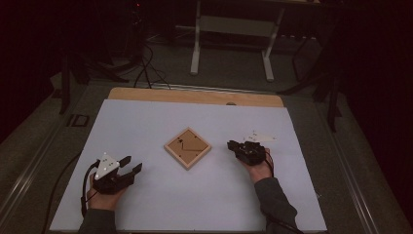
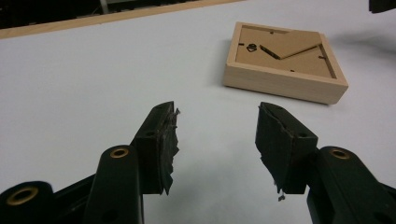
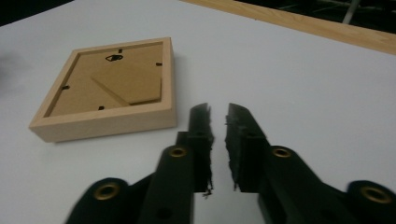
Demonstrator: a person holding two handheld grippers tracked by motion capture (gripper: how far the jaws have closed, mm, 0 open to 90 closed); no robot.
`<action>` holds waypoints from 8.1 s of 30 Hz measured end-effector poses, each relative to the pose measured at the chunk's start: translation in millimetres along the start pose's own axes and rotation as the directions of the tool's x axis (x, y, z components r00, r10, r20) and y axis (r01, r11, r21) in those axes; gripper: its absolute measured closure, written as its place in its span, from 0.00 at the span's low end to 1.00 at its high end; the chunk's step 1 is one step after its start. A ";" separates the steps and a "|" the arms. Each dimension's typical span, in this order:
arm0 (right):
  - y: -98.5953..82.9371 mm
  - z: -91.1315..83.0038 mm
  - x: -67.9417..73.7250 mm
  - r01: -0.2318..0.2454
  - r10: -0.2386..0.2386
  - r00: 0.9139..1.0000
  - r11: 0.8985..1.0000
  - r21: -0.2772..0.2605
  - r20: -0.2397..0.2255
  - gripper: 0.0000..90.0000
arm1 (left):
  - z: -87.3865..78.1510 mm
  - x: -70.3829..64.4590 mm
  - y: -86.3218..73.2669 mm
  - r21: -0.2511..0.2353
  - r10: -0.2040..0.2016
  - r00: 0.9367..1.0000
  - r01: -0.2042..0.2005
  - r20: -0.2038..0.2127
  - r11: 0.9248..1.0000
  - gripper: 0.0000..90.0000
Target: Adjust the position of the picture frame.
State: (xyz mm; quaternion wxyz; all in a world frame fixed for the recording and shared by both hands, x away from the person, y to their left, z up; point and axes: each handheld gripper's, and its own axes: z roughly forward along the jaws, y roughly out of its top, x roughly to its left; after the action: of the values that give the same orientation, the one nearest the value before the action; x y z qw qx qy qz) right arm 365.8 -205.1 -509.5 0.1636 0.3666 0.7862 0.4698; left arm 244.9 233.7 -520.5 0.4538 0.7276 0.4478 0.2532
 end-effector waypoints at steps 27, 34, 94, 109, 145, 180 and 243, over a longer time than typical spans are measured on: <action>21.7 72.2 16.4 -0.020 0.024 0.999 0.994 0.103 -0.041 1.00 | -1.1 1.9 -0.5 -0.002 -0.007 1.000 0.007 -0.005 1.000 0.53; 19.2 73.4 19.7 -0.009 0.018 0.997 0.993 0.122 -0.072 1.00 | -1.4 2.7 -0.7 -0.005 -0.009 1.000 0.009 -0.007 1.000 0.53; 17.4 80.6 89.8 0.135 -0.112 0.976 0.984 0.113 -0.187 0.98 | 12.6 -12.6 -2.2 0.047 0.047 0.996 -0.051 0.070 0.998 0.75; 40.6 104.0 81.7 0.076 -0.058 0.988 0.990 0.121 -0.145 0.92 | 28.4 -15.6 -6.8 0.164 0.063 0.992 -0.081 0.112 0.983 1.00; 16.2 66.1 96.8 0.124 -0.091 0.980 0.974 0.189 -0.175 0.89 | 47.0 -24.2 -4.5 0.206 0.046 0.991 -0.071 0.122 0.976 1.00; -21.3 13.2 67.6 0.012 0.006 0.996 0.978 0.208 -0.086 0.99 | 95.9 -60.2 19.6 0.230 0.034 0.985 -0.073 0.171 0.970 1.00; -36.3 -3.9 61.9 0.012 -0.002 0.998 0.986 0.167 -0.058 0.88 | 78.4 -59.7 22.0 0.200 0.022 0.981 -0.061 0.192 0.978 0.83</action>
State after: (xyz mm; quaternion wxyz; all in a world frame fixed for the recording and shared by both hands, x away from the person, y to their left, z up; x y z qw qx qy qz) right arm 306.2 -172.9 -533.3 0.1112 0.3627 0.8284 0.4122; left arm 286.8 142.9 -534.7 0.4115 0.8004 0.4111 0.1448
